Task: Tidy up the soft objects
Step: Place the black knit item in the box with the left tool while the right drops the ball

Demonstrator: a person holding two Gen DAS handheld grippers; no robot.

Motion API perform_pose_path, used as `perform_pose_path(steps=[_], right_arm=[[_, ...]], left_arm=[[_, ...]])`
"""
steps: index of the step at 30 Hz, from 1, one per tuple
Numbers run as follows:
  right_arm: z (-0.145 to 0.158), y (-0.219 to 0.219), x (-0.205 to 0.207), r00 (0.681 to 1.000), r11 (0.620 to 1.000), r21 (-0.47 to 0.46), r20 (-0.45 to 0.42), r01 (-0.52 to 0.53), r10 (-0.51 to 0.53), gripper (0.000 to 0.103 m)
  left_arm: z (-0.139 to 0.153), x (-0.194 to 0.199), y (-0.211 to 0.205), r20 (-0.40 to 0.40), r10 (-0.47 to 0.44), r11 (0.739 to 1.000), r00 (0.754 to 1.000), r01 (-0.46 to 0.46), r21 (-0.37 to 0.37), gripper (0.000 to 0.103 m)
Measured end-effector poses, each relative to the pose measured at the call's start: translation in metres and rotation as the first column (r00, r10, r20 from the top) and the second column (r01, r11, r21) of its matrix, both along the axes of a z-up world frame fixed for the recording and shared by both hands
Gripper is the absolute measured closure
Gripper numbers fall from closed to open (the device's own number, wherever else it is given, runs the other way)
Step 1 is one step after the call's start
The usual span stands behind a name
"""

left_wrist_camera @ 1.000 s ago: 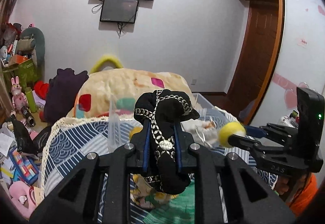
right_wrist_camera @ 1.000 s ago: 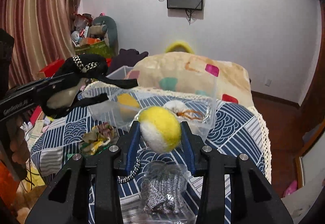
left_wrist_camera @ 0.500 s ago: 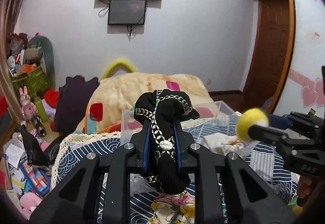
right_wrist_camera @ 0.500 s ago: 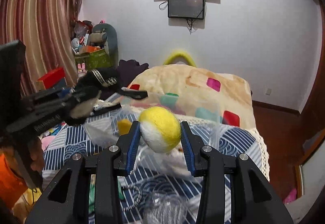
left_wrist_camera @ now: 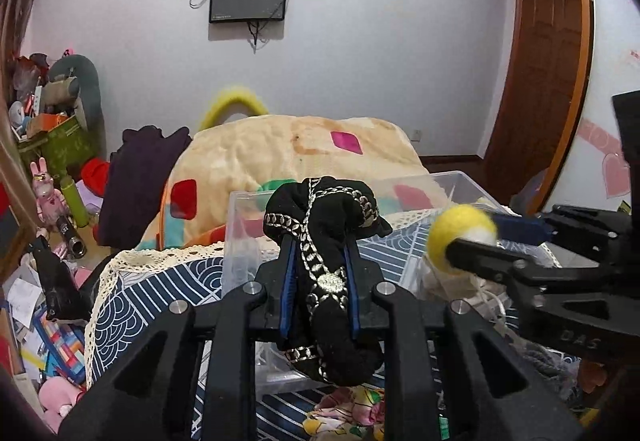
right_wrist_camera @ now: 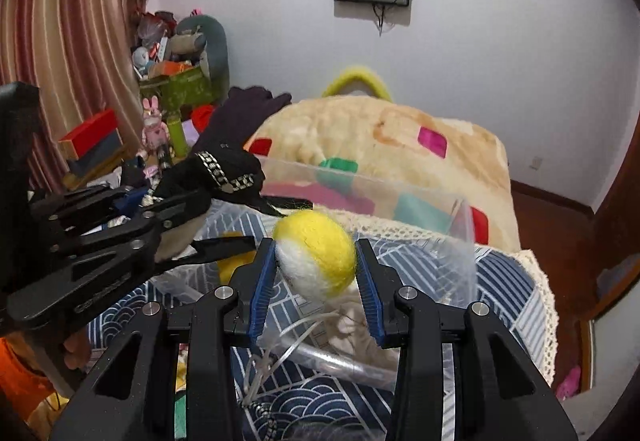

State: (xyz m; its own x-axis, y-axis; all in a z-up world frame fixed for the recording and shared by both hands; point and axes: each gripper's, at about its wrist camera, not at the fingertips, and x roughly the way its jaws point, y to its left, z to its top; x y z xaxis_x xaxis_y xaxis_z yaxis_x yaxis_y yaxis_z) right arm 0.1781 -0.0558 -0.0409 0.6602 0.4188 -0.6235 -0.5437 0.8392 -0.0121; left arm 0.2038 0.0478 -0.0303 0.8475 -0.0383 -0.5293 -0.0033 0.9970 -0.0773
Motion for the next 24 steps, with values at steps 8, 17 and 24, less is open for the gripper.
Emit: perform_pose_path(steps=[8,17,24], right_arm=[[-0.017,0.011,0.009,0.998,0.999,-0.048,-0.068,-0.019,0.016,0.067],[-0.017,0.008,0.005,0.997,0.997,-0.069,-0.075,-0.030,0.025,0.065],[-0.009,0.001,-0.006,0.999,0.997,-0.063,-0.037,-0.033,0.031,0.053]], left_arm=[[-0.011,0.008,0.002,-0.022,0.014,1.000,1.000,-0.014,0.004,0.079],[-0.017,0.009,0.009,-0.052,0.013,0.999,0.999,-0.016,-0.044,0.047],[-0.017,0.001,0.009,-0.079,0.006,0.998,0.997,-0.010,-0.057,0.041]])
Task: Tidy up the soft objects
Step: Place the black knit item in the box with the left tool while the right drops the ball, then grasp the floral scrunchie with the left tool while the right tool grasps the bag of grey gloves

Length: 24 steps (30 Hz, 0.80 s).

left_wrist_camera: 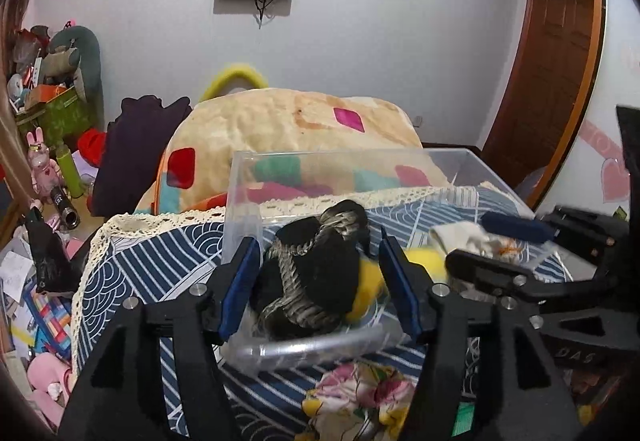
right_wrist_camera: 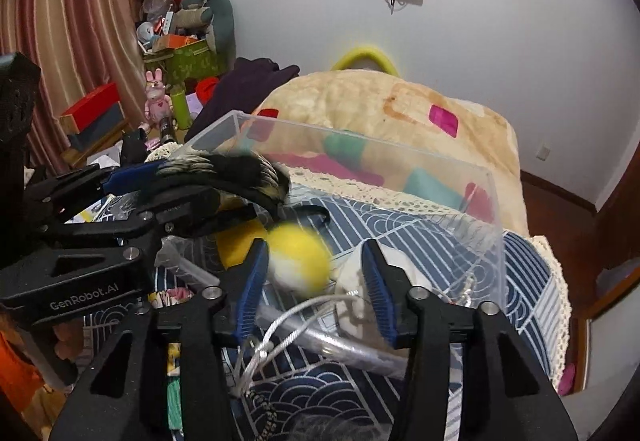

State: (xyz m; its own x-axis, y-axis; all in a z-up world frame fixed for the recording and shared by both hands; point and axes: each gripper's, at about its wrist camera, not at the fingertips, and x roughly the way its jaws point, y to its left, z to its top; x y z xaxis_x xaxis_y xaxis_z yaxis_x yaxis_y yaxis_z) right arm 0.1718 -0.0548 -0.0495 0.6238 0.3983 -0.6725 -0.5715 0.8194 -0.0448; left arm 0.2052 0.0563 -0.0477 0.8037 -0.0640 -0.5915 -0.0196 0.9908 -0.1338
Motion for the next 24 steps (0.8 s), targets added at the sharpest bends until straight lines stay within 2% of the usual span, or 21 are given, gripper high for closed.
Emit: perform_pose_path(steps=[3,12,16,19,24], right_arm=[[0.006,-0.004,-0.009,0.999,1.000,0.002,0.041,-0.004,0.004,0.045],[0.024,-0.010,-0.032,0.990,1.000,-0.007,0.137,-0.022,0.023,0.043],[0.032,-0.017,-0.046,0.983,1.000,0.000,0.180,-0.024,0.024,0.041],[0.034,-0.027,-0.056,0.981,0.999,0.027,0.191,-0.028,0.022,0.040],[0.032,-0.039,-0.066,0.984,0.997,0.069,0.176,-0.025,0.012,0.040]], left_arm=[[0.001,-0.007,-0.002,-0.002,-0.006,1.000,1.000,0.006,0.026,0.040],[0.023,-0.031,0.004,0.044,-0.003,1.000,0.999,0.003,-0.006,0.036],[0.034,-0.049,0.009,0.077,0.012,1.000,0.997,-0.010,-0.021,0.027],[0.038,-0.065,0.012,0.100,0.020,1.000,0.995,-0.019,-0.012,0.026],[0.036,-0.085,0.014,0.090,0.015,1.000,0.996,-0.014,-0.014,0.024]])
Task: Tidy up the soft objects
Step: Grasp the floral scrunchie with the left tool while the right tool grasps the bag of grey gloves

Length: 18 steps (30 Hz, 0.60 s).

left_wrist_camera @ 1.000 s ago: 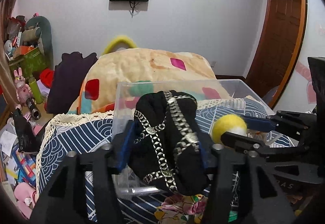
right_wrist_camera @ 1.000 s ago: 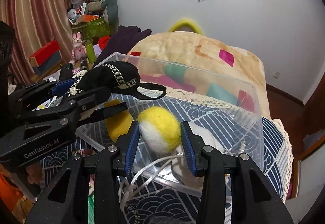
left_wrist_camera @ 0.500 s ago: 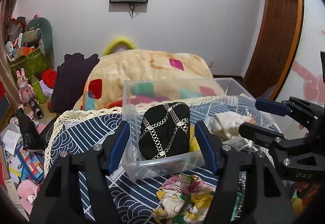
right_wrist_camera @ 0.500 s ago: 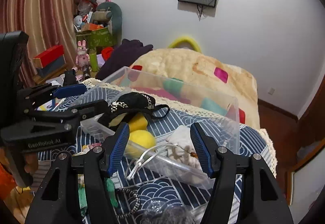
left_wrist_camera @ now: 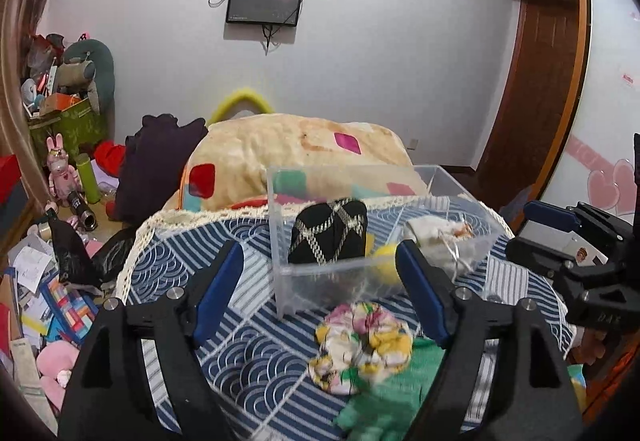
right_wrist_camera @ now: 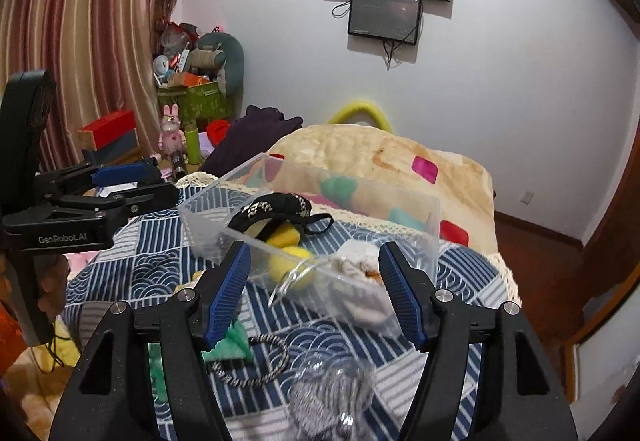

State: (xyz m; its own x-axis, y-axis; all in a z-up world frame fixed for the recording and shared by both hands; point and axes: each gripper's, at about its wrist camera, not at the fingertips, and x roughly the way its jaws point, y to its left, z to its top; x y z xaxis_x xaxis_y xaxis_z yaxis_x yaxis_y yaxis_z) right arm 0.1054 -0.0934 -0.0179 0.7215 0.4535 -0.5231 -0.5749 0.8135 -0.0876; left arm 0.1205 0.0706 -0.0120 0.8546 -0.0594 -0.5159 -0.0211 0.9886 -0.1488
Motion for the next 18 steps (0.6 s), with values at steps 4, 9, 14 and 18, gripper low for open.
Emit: perform_pose_path(steps=[4,9,14,18], right_arm=[[-0.010,-0.006,-0.006,1.000,1.000,0.003,-0.021,0.014,-0.014,0.039],[-0.026,-0.015,-0.010,0.997,0.999,-0.001,-0.066,0.037,-0.037,0.039],[-0.048,-0.026,-0.010,0.990,0.998,-0.001,-0.125,0.066,-0.065,0.039],[-0.065,-0.030,-0.007,0.982,0.996,-0.016,-0.168,0.083,-0.085,0.039]], left_arm=[[-0.010,-0.011,-0.003,-0.024,-0.006,1.000,1.000,0.007,0.010,0.024],[-0.031,-0.016,-0.009,-0.078,-0.031,1.000,0.996,0.031,-0.007,0.024],[-0.052,-0.012,-0.018,-0.149,-0.077,0.996,0.986,0.069,-0.059,0.024],[-0.062,-0.007,-0.032,-0.173,-0.097,0.995,0.980,0.090,-0.048,0.024]])
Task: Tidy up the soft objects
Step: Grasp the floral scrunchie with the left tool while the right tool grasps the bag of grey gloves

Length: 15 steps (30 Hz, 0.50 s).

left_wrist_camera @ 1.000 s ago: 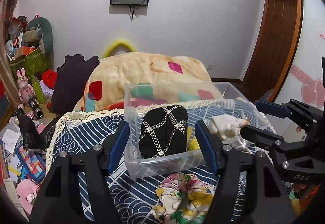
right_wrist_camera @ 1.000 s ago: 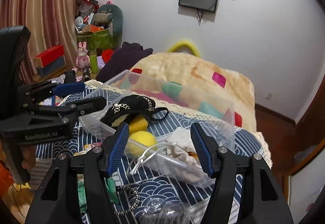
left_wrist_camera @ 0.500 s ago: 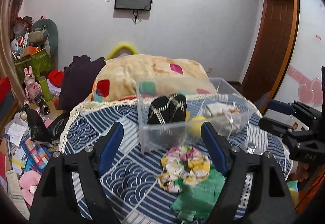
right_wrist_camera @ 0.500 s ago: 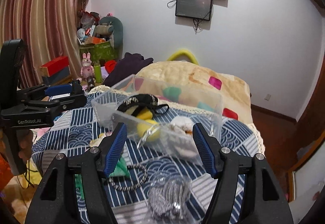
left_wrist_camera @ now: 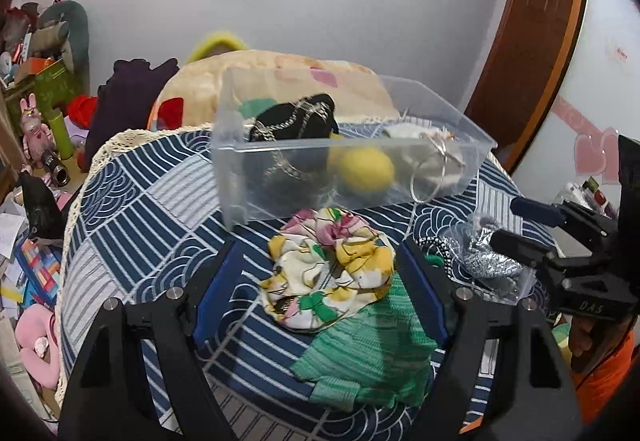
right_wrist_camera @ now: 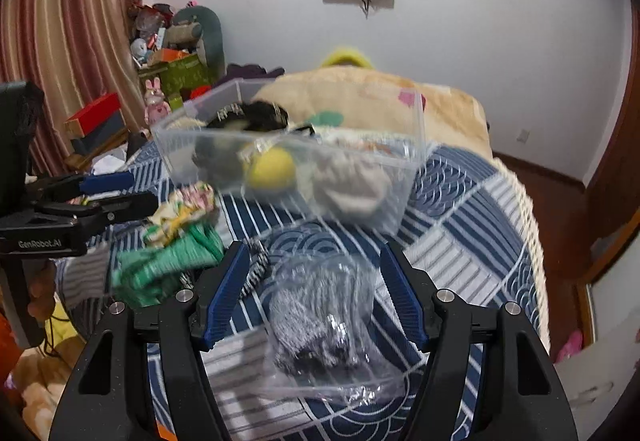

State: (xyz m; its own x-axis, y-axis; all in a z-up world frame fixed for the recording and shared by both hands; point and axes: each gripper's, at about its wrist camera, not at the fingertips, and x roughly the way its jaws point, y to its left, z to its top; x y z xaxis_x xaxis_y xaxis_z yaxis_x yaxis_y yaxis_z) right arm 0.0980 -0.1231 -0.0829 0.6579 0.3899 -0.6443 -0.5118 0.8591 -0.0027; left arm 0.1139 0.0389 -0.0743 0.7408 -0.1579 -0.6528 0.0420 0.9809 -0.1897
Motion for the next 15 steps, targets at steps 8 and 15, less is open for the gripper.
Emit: perform_pose_path(steps=[8,15], right_arm=[[-0.024,-0.009,-0.005,0.998,1.000,-0.004,-0.058,0.025,-0.025,0.039],[-0.029,-0.015,-0.004,0.996,0.999,0.019,-0.073,0.047,-0.045,0.039]], left_arm=[[-0.016,0.023,-0.010,-0.037,0.020,1.000,0.999,-0.019,0.023,0.015],[-0.025,0.027,0.008,-0.064,0.072,0.997,0.995,-0.073,-0.021,0.018]])
